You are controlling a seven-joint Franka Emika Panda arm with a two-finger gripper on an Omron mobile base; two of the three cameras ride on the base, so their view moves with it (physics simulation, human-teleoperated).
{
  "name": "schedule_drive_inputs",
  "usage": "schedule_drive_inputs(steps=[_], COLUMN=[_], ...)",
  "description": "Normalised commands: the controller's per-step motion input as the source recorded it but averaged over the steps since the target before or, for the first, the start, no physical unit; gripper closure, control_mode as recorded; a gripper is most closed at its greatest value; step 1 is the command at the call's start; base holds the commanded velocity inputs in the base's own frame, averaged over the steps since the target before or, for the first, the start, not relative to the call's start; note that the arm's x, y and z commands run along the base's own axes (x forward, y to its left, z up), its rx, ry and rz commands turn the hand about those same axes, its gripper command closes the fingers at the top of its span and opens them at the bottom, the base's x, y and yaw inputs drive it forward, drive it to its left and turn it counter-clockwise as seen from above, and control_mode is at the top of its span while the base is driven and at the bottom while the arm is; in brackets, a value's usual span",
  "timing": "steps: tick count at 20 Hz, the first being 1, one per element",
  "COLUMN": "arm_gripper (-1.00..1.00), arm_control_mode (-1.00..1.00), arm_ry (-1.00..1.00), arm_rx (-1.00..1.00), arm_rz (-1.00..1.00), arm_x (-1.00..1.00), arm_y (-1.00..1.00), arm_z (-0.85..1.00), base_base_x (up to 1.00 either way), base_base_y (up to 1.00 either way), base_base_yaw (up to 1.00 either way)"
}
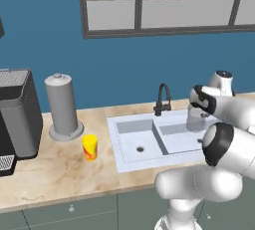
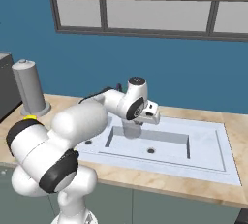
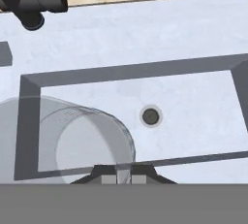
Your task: Place the cup in the left basin and the glass cup in the right basin of the sink.
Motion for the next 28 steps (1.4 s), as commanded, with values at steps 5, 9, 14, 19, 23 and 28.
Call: schedule_drive_inputs(steps=[5, 9, 14, 19, 23, 28], arm_gripper=[1.0, 1.0, 1.0, 1.0, 1.0, 1.0], arm_control_mode=[-1.0, -1.0, -1.0, -1.0, -1.0, -1.0], arm_ry=[0.0, 0.0, 0.0, 0.01, 0.03, 0.05], arm_rx=[0.0, 0.01, 0.01, 0.03, 0.02, 0.01], arm_rz=[0.01, 0.01, 0.01, 0.01, 0.01, 0.0], arm_x=[0.32, 0.3, 0.3, 0.22, 0.05, 0.01], arm_y=[0.0, 0.0, 0.0, 0.0, -0.01, 0.0], arm_z=[-0.45, -0.41, -0.4, -0.34, -0.23, -0.18], base_base_x=[0.0, 0.0, 0.0, 0.0, 0.0, 0.0], base_base_y=[0.0, 0.0, 0.0, 0.0, 0.0, 0.0], base_base_yaw=[0.0, 0.0, 0.0, 0.0, 0.0, 0.0])
